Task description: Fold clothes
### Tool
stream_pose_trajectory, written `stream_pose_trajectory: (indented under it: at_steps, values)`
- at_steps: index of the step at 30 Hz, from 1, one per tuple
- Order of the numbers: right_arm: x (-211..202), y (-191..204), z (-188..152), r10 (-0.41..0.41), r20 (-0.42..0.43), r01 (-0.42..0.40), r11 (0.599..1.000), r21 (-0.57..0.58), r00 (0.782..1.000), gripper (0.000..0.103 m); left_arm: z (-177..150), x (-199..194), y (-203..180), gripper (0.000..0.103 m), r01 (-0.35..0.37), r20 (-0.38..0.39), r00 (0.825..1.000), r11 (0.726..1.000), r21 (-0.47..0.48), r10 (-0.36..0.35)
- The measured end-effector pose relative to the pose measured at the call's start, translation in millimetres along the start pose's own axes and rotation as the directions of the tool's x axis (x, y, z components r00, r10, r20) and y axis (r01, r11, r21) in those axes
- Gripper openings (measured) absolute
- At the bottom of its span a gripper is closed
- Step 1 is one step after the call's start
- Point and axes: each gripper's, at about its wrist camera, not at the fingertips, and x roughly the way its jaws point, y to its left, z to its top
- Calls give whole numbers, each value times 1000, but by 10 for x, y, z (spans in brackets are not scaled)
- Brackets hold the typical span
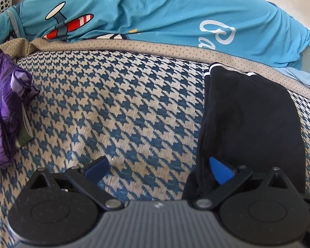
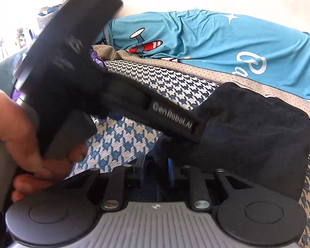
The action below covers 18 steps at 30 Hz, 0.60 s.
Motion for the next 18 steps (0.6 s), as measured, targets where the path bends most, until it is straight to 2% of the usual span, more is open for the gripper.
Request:
stream_pose_trajectory:
  at_steps: [3,6,13,18]
  values:
    - [-85,-52,9,-7,1,7,1000,16,1000,35,6,-5,11,103,4,-6,1000,1000,-18,-5]
    - [-179,-114,-3,-21,5,21,999,37,1000,39,4,-36,7,103,2,-1,1000,1000,-22,-2]
    - [-433,-258,-62,-57,4,56,993,108,998,41,-51,-152,-27,103,-13,28,1000,1000,7,12]
    - [-698,-269,-200,-117,-12,117,985,123,993,41,-112,-256,-54,103,-16,60,998,999,43,14]
